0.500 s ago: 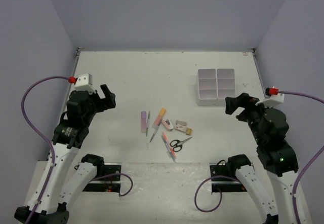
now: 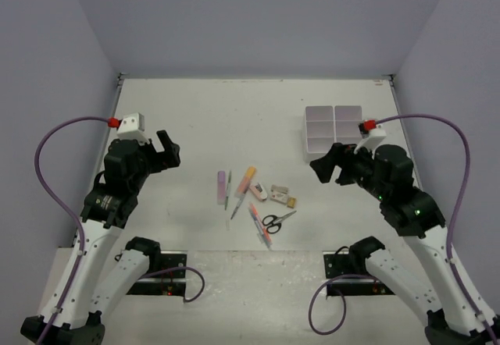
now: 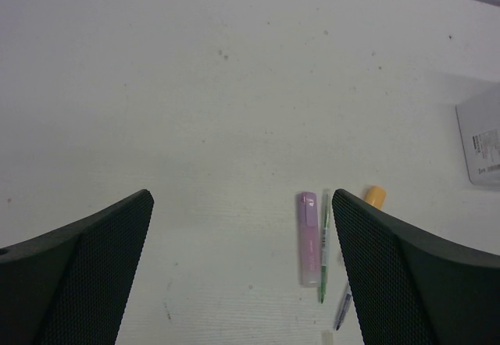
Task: Sort the stationery into containers
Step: Pick up the pen from the center of the board.
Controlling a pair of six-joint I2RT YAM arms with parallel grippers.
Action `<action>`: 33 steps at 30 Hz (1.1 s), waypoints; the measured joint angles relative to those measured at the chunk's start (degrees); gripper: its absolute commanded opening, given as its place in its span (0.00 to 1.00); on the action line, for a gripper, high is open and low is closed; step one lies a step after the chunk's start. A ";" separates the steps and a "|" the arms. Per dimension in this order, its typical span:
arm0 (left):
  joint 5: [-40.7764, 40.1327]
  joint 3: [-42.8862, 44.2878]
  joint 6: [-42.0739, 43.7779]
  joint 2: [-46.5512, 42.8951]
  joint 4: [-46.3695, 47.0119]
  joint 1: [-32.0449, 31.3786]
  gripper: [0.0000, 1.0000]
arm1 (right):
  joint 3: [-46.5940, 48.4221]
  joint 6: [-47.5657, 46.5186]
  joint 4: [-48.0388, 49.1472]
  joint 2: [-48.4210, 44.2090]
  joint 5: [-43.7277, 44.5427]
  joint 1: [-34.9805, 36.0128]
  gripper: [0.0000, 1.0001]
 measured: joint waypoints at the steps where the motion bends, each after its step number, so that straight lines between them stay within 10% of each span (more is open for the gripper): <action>1: 0.08 0.00 0.00 -0.02 0.01 -0.25 1.00 | 0.21 0.03 0.02 2.25 -0.06 2.56 0.76; 14: 1.27 -0.02 0.02 0.90 0.03 -1.68 1.00 | 1.56 3.00 1.65 30.17 7.70 33.14 0.47; 33: 1.79 -0.02 0.07 1.34 0.03 -2.07 1.00 | 15.45 -36.94 5.60 50.89 10.78 39.79 0.70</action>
